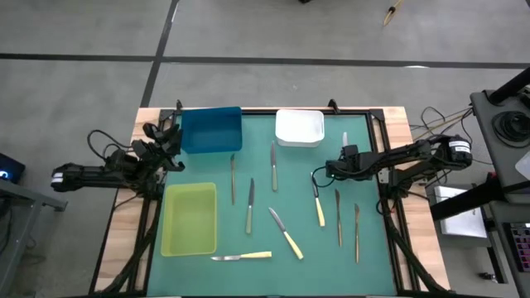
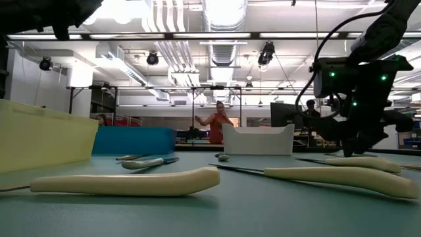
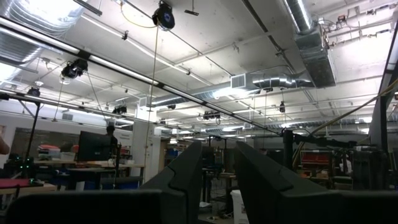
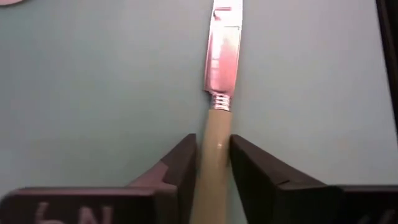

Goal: Sort silverware by color (type)
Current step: Put the top right green knife into the green bin

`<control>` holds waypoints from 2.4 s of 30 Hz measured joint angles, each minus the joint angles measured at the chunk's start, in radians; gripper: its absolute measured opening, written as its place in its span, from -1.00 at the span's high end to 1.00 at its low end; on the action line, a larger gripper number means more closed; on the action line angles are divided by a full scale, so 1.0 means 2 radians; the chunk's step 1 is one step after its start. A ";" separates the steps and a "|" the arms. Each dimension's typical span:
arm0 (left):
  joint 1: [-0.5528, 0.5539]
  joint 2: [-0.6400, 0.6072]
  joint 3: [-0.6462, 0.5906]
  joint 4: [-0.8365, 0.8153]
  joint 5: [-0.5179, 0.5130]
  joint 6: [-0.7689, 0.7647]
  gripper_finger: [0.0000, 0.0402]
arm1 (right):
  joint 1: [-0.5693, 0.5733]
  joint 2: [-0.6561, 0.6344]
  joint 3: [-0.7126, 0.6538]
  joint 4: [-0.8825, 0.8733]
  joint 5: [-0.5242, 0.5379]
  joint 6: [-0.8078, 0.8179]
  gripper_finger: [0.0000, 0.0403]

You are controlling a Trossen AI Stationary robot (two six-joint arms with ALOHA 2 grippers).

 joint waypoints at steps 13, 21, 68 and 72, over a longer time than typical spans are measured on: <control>0.000 0.000 0.000 0.000 0.000 0.000 0.61 | 0.000 -0.033 -0.001 0.000 0.000 0.003 0.89; 0.000 0.000 0.000 0.000 0.000 0.000 0.61 | 0.000 -0.104 -0.003 -0.022 -0.016 -0.002 0.99; 0.000 0.000 0.000 0.002 0.000 0.000 0.61 | -0.141 -0.034 0.004 0.022 -0.181 0.012 0.42; 0.000 0.000 0.000 0.002 0.000 0.000 0.61 | -0.141 -0.033 0.005 0.025 -0.174 0.016 0.55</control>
